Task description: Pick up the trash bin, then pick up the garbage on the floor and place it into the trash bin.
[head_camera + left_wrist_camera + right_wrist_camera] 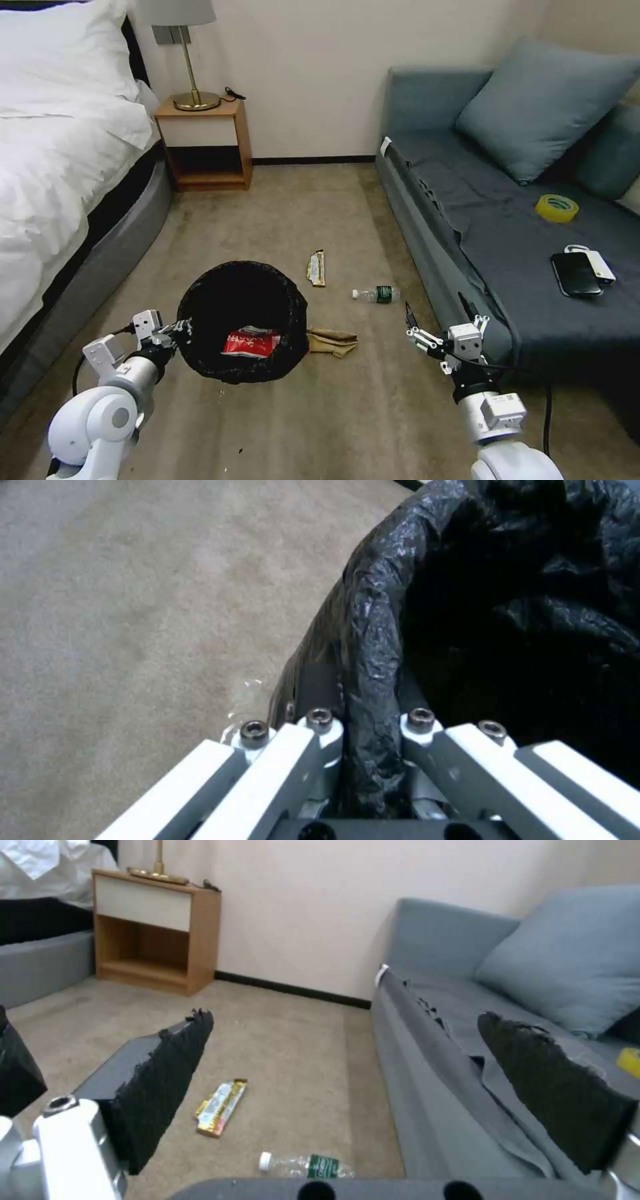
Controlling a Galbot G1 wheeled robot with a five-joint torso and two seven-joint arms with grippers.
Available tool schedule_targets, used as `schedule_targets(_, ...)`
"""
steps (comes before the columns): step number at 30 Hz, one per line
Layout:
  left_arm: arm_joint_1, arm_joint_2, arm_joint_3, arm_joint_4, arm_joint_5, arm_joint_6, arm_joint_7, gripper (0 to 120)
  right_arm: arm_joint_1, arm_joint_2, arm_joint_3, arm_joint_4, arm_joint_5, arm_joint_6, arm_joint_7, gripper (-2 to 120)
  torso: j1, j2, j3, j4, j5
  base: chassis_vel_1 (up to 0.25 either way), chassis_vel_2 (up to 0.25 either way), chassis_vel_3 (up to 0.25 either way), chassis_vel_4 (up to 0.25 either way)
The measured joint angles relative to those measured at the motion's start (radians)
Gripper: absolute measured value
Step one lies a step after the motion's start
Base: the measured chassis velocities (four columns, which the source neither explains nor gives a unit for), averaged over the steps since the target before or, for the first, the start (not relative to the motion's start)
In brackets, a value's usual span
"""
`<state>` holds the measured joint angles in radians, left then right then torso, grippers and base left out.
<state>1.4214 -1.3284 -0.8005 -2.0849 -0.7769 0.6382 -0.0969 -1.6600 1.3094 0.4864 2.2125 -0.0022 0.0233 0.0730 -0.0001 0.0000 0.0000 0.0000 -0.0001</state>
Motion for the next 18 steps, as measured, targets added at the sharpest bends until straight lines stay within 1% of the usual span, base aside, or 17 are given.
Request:
schedule_targets(5, 0.000, 0.001, -0.007, -0.003, -0.006, 0.000, -0.001, 4, 0.000, -0.003, -0.001, 0.000, 0.001, 0.000, -0.002, 100, 0.000, 0.000, 0.000, 0.0000, 0.0001, -0.066, 0.066, 0.075, -0.075)
schedule_targets(18, -0.001, 0.005, -0.019, -0.007, -0.011, 0.000, -0.002, 4, 0.000, -0.009, -0.005, 0.000, 0.006, -0.001, -0.004, 100, 0.000, 0.000, 0.000, -0.0001, 0.0000, -0.118, 0.112, 0.114, -0.118)
